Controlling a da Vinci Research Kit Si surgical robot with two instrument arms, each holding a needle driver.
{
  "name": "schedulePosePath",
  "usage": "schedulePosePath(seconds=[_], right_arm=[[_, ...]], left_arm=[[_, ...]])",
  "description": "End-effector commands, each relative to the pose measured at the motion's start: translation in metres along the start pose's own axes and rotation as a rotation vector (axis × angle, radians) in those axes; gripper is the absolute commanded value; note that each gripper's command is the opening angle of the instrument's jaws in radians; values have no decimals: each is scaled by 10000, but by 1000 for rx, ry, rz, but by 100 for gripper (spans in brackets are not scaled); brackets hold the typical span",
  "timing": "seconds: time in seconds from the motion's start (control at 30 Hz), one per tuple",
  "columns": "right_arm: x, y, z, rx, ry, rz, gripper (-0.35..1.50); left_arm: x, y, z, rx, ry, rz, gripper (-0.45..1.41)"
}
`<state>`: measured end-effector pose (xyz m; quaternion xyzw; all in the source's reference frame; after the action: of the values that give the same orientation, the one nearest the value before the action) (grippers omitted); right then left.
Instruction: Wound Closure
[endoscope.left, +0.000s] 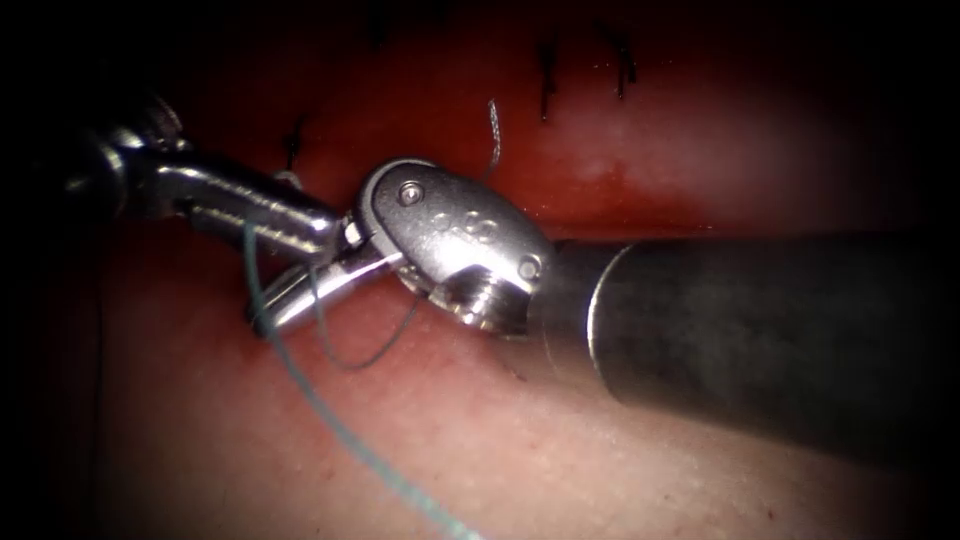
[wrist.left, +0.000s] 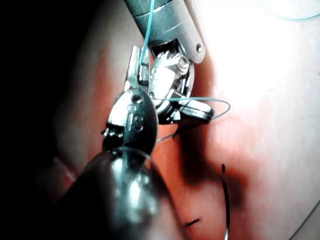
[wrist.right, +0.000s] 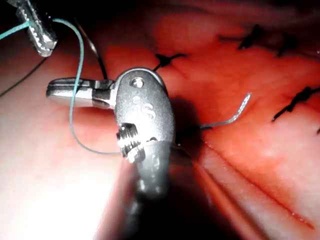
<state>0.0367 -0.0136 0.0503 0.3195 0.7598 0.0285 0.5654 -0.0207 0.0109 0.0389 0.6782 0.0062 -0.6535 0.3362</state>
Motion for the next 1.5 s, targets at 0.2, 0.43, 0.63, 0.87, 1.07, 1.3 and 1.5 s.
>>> schedulePosePath(seconds=[0.2, 0.43, 0.63, 0.87, 1.07, 1.3, 1.5], right_arm=[[5, -5, 7, -81, 55, 24, -35], [15, -15, 3, -194, 128, 60, -35], [26, -16, -9, -223, 143, 76, -35], [41, -10, -29, -283, 178, 99, -35], [49, -13, -38, -311, 196, 137, -35], [54, -3, -39, -310, 201, 218, 19], [53, 8, -46, -452, 212, 257, 21]], left_arm=[[-26, 4, -11, -7, -15, -15, -45], [-46, 18, -24, 12, -45, -35, -45], [-61, 33, -28, 18, -65, -53, -45], [-67, 47, -24, 26, -76, -83, -45], [-75, 50, -19, 51, -83, -97, -45], [-102, 54, 7, 130, -134, -122, -45], [-123, 56, 37, 150, -164, -123, -45]])
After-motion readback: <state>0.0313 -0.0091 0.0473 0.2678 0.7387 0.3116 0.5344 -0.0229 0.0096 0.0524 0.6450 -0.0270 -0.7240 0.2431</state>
